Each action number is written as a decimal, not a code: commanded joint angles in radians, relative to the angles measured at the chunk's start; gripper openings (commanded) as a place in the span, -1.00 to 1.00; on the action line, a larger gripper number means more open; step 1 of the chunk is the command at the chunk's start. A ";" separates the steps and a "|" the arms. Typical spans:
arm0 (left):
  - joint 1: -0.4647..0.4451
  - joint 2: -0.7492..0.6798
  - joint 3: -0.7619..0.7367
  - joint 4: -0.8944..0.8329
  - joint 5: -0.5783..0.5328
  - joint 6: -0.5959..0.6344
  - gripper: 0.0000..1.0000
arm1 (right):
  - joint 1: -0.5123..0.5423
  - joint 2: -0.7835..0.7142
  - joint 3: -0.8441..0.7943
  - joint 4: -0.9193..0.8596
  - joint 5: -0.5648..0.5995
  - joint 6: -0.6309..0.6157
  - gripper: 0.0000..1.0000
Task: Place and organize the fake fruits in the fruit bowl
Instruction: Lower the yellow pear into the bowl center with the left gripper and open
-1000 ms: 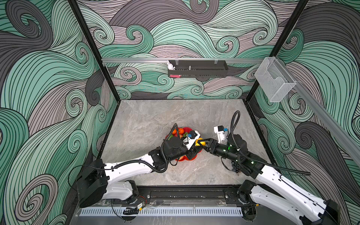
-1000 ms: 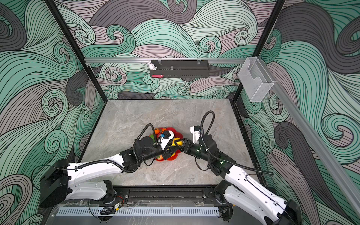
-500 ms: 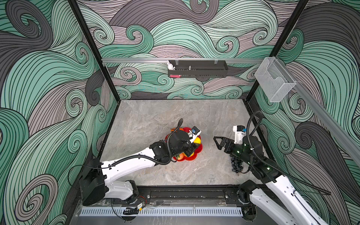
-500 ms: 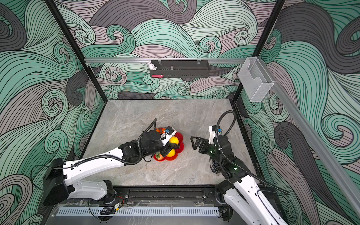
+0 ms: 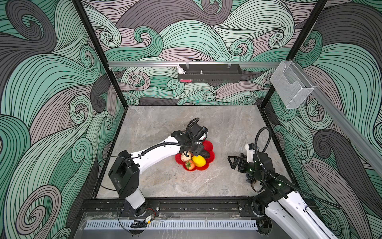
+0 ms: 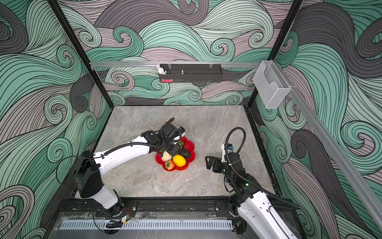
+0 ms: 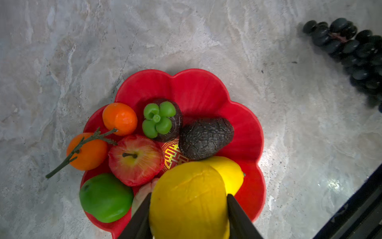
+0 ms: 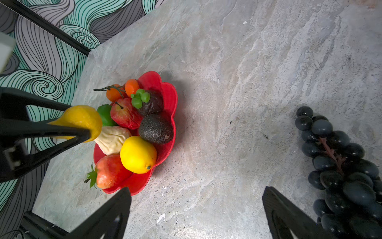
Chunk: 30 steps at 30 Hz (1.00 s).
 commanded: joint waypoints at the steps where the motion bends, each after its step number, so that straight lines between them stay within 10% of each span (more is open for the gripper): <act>1: 0.011 0.078 0.084 -0.137 0.020 -0.039 -0.05 | -0.005 -0.010 -0.010 -0.001 0.001 -0.005 0.99; 30: 0.041 0.240 0.188 -0.195 -0.006 -0.088 0.30 | -0.007 0.004 -0.018 0.020 -0.020 0.002 0.99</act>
